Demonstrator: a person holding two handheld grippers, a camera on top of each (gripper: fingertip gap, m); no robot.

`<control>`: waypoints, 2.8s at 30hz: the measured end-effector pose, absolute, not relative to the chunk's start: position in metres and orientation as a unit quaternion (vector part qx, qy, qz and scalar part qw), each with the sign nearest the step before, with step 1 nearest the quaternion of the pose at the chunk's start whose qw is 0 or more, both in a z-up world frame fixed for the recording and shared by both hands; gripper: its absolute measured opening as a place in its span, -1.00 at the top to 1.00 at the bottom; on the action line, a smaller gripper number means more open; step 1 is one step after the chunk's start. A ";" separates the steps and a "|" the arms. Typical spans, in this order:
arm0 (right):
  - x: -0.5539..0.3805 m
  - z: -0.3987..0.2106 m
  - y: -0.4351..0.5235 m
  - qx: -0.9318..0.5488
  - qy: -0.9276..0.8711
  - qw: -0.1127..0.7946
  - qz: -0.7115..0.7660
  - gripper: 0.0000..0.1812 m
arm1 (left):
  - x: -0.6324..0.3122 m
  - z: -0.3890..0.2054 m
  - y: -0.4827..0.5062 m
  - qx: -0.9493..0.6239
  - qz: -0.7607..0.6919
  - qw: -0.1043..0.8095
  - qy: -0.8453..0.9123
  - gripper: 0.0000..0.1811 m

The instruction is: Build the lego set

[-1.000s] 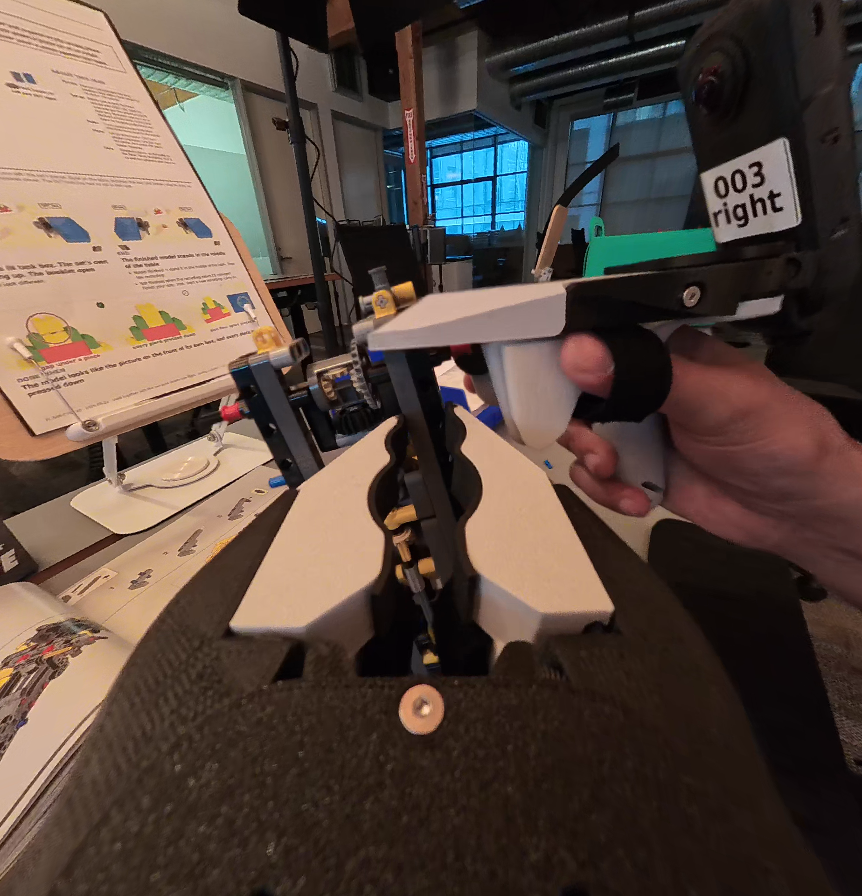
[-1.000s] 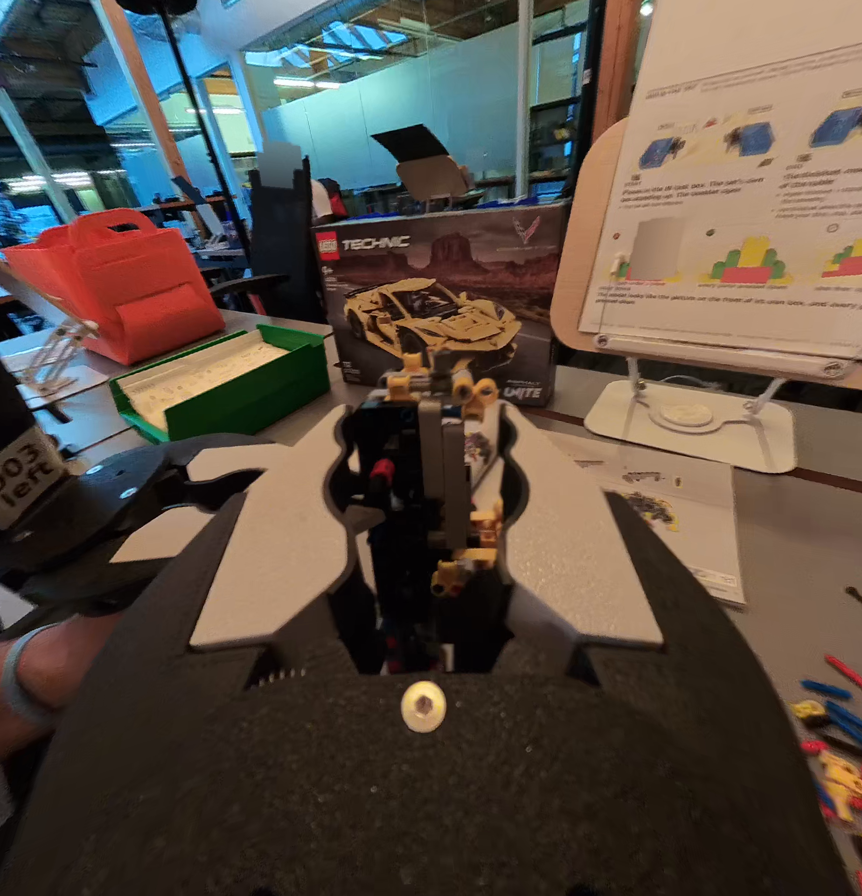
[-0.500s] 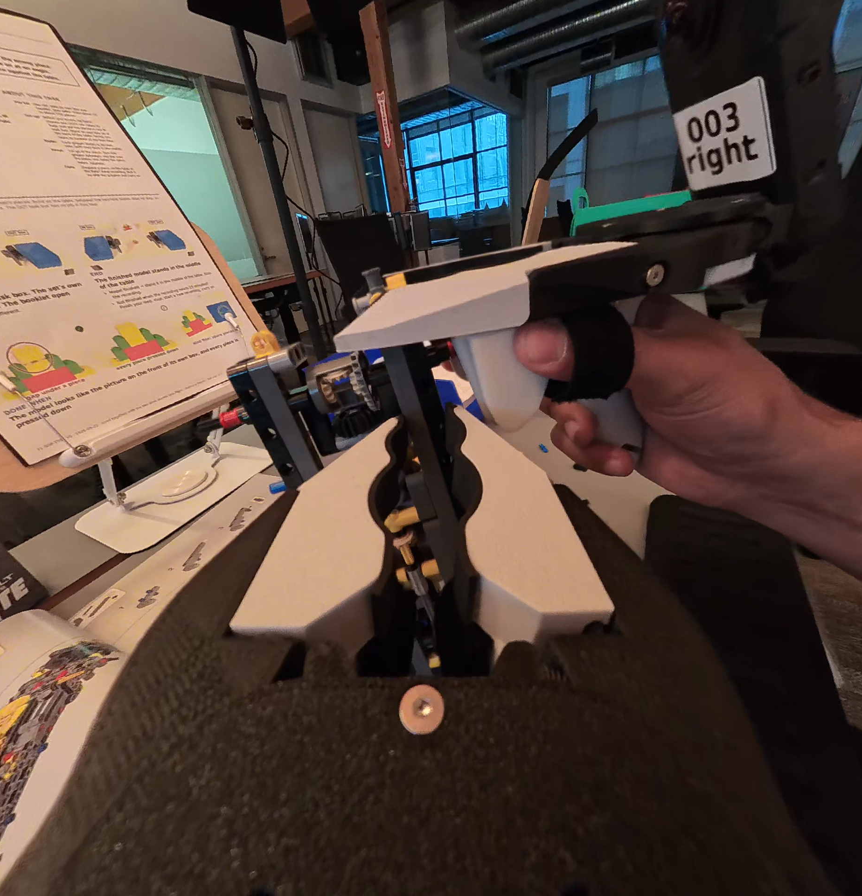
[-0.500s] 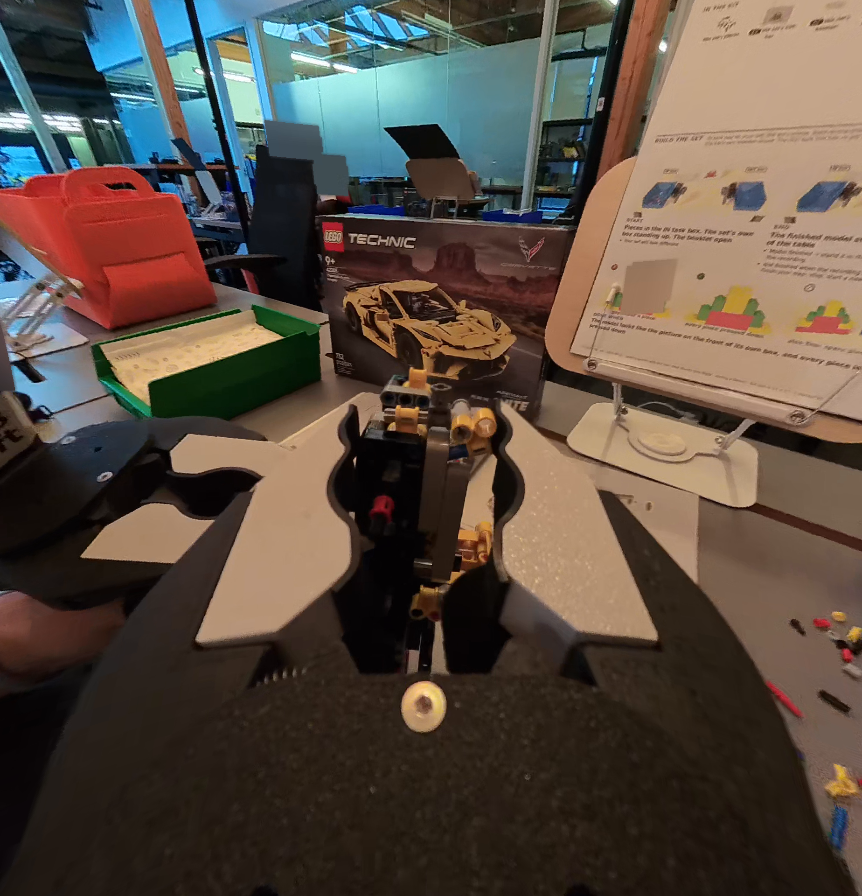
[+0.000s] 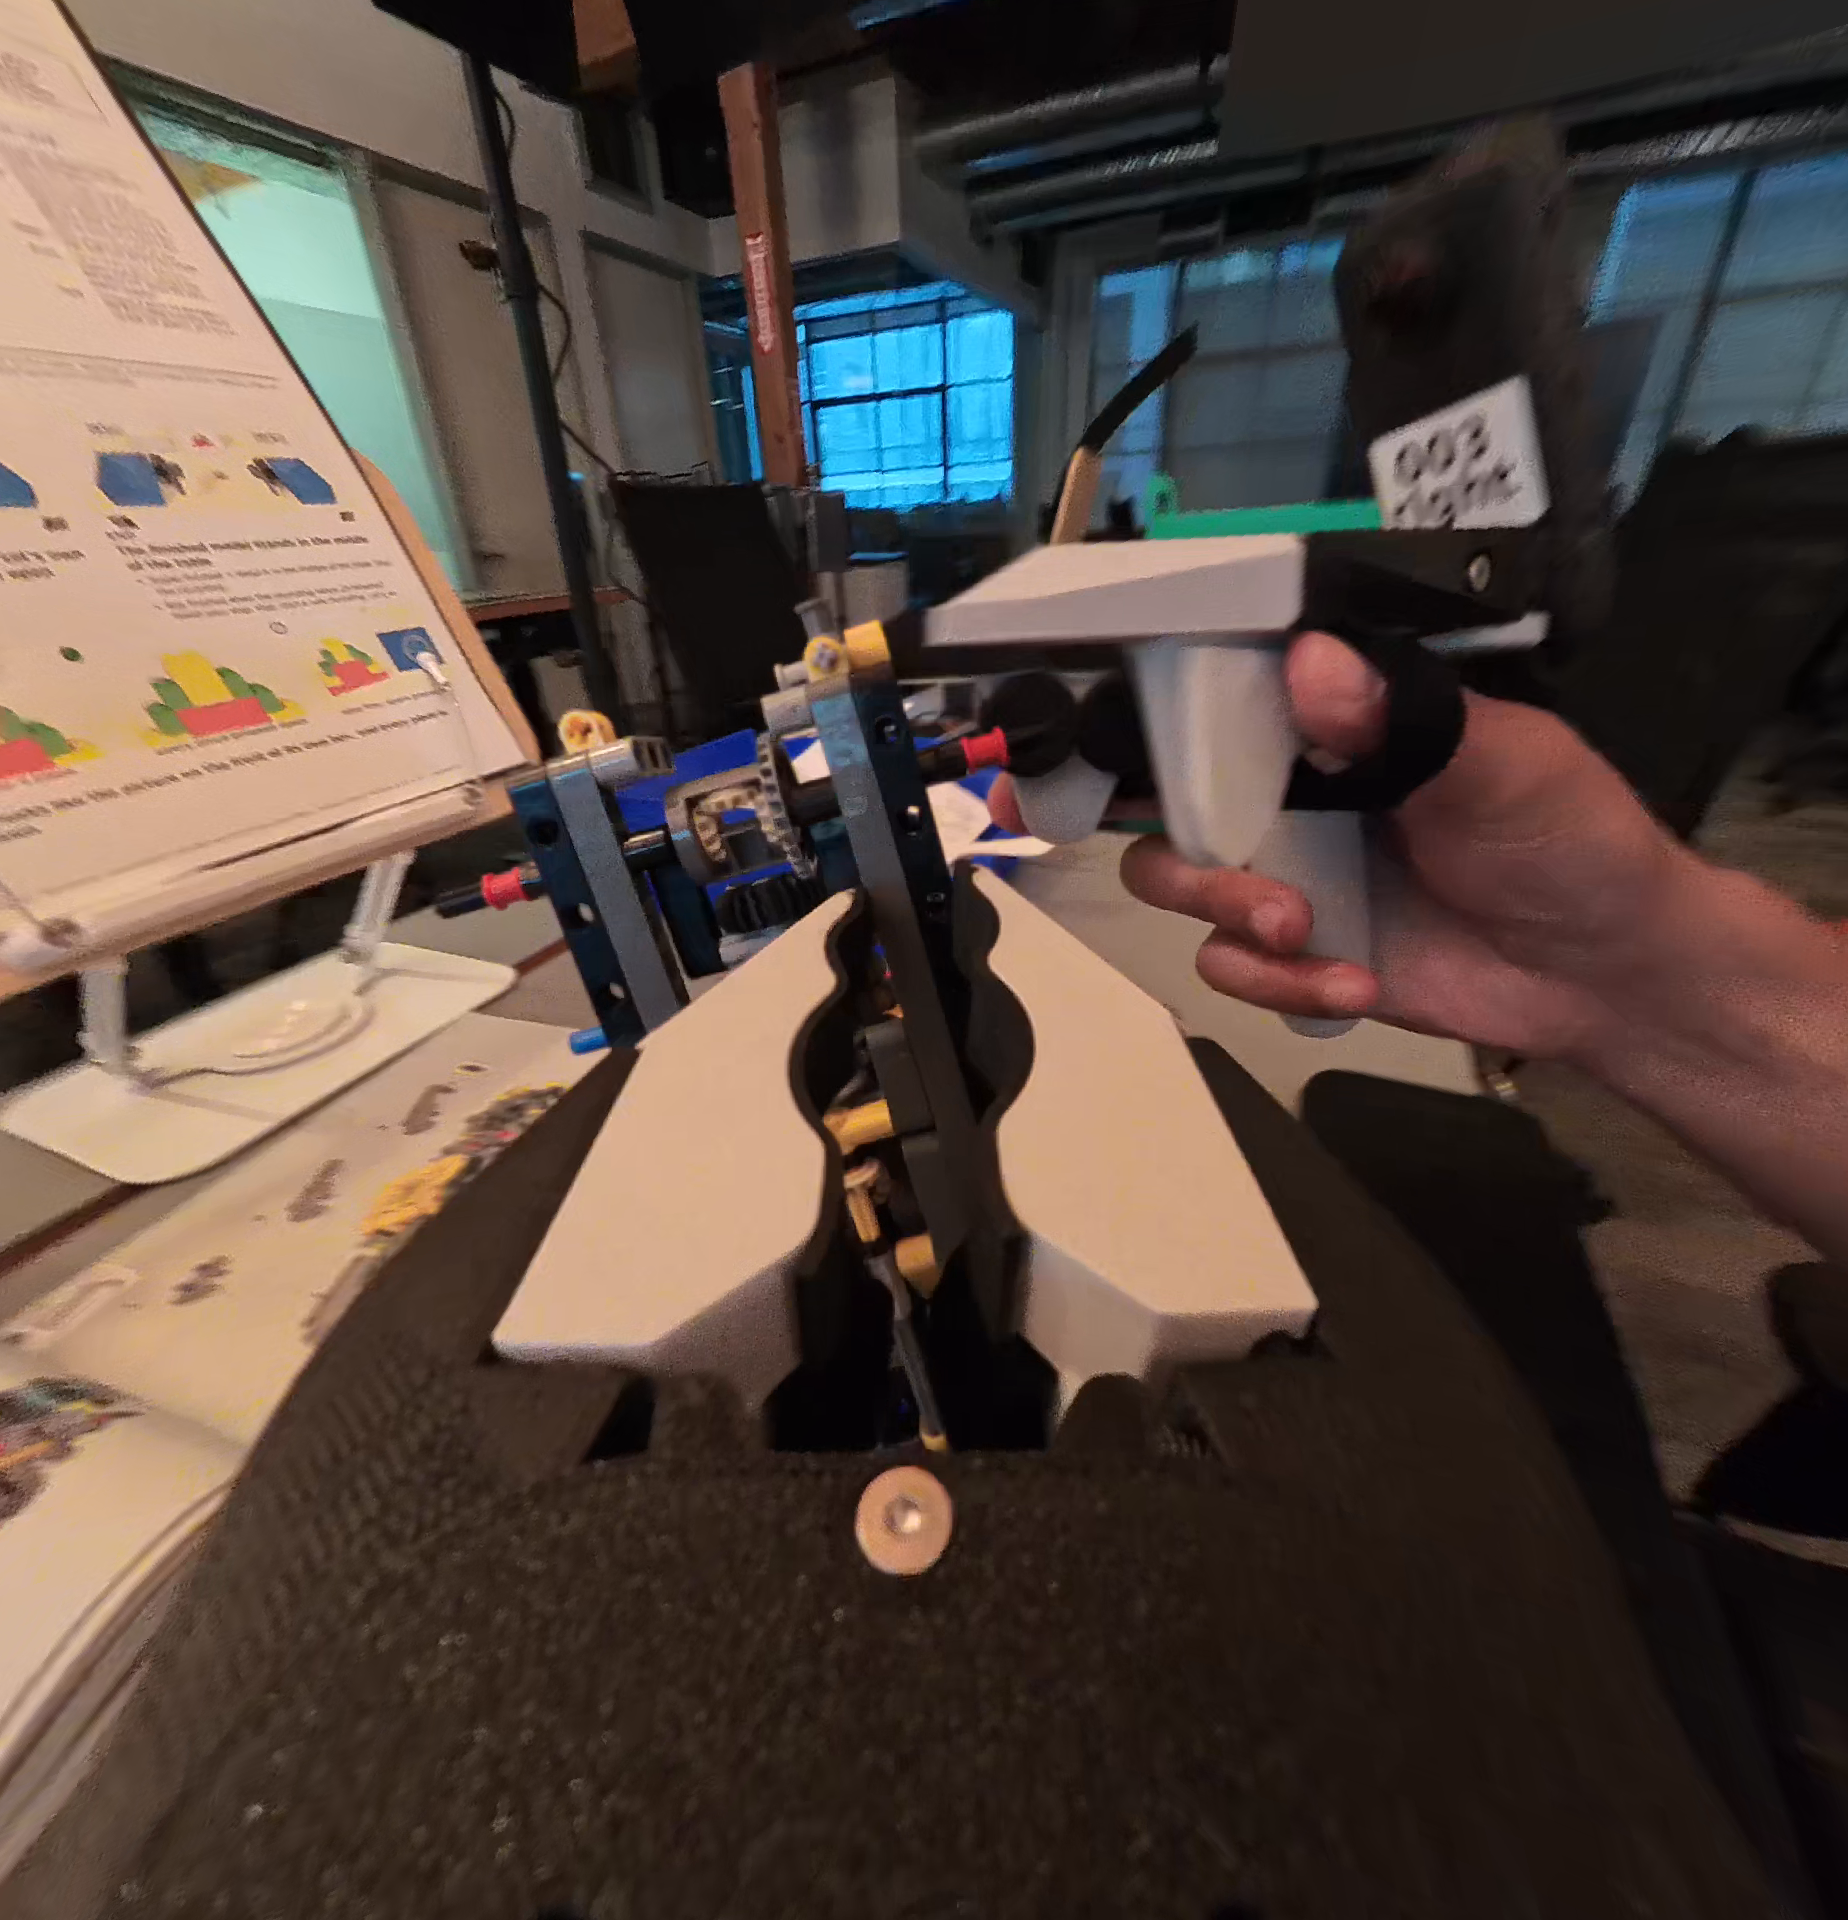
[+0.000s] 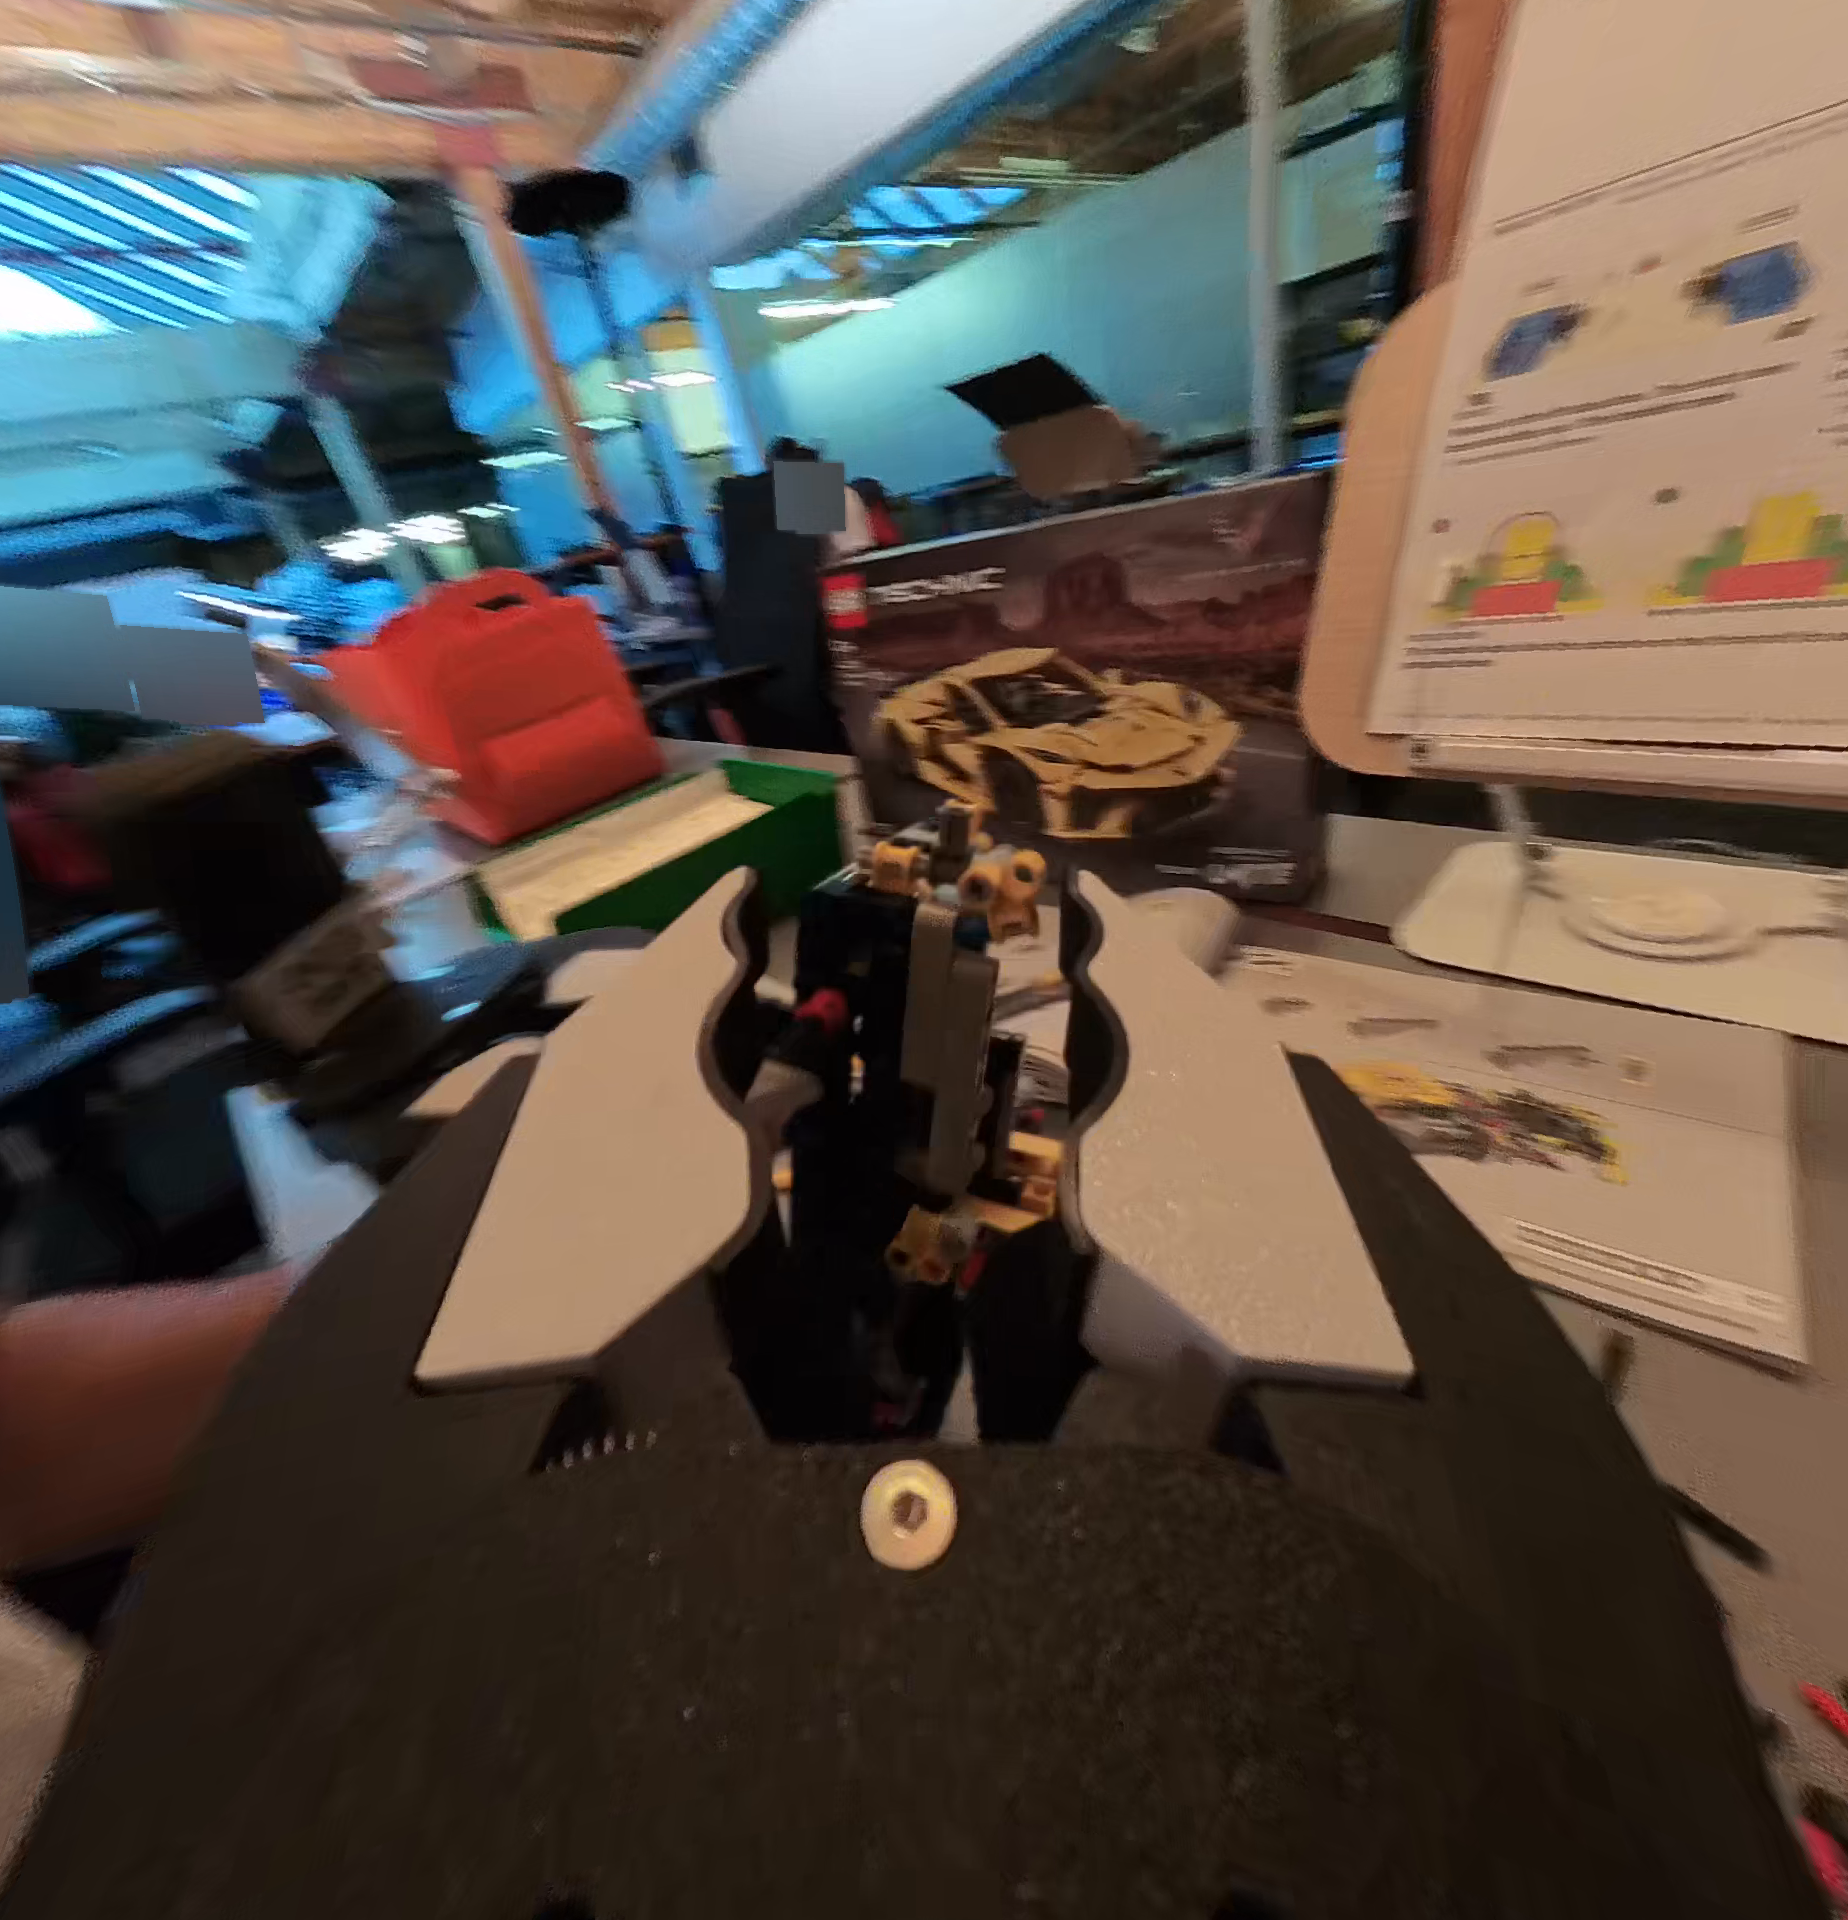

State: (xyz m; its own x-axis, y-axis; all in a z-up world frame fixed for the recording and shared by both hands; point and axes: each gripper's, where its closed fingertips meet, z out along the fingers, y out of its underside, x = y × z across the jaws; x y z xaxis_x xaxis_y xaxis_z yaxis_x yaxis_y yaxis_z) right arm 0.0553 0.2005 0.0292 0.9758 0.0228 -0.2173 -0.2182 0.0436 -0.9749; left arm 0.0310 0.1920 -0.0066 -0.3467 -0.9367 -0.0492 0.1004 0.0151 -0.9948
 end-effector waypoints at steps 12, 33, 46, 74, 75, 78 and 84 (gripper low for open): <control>0.027 0.029 0.200 -0.683 -0.058 0.656 0.315 0.83 | -0.002 -0.004 0.203 -0.282 -0.699 0.318 0.575 0.83; 0.024 0.031 0.204 -0.575 0.032 0.717 0.392 0.95 | -0.002 -0.001 0.218 -0.299 -0.698 0.314 0.570 0.68; 0.016 0.032 0.204 -0.588 -0.004 0.727 0.354 0.94 | 0.000 0.028 0.214 -0.292 -0.709 0.287 0.573 0.61; 0.013 0.034 0.205 -0.642 -0.102 0.682 0.335 0.74 | 0.003 0.028 0.207 -0.280 -0.692 0.297 0.596 0.73; 0.012 0.034 0.204 -0.642 -0.103 0.678 0.341 0.74 | 0.003 0.028 0.207 -0.279 -0.692 0.297 0.596 0.73; 0.012 0.034 0.205 -0.647 -0.100 0.671 0.348 0.74 | 0.003 0.028 0.208 -0.278 -0.691 0.298 0.596 0.73; 0.012 0.033 0.206 -0.646 -0.098 0.676 0.342 0.74 | 0.002 0.028 0.208 -0.277 -0.691 0.297 0.598 0.73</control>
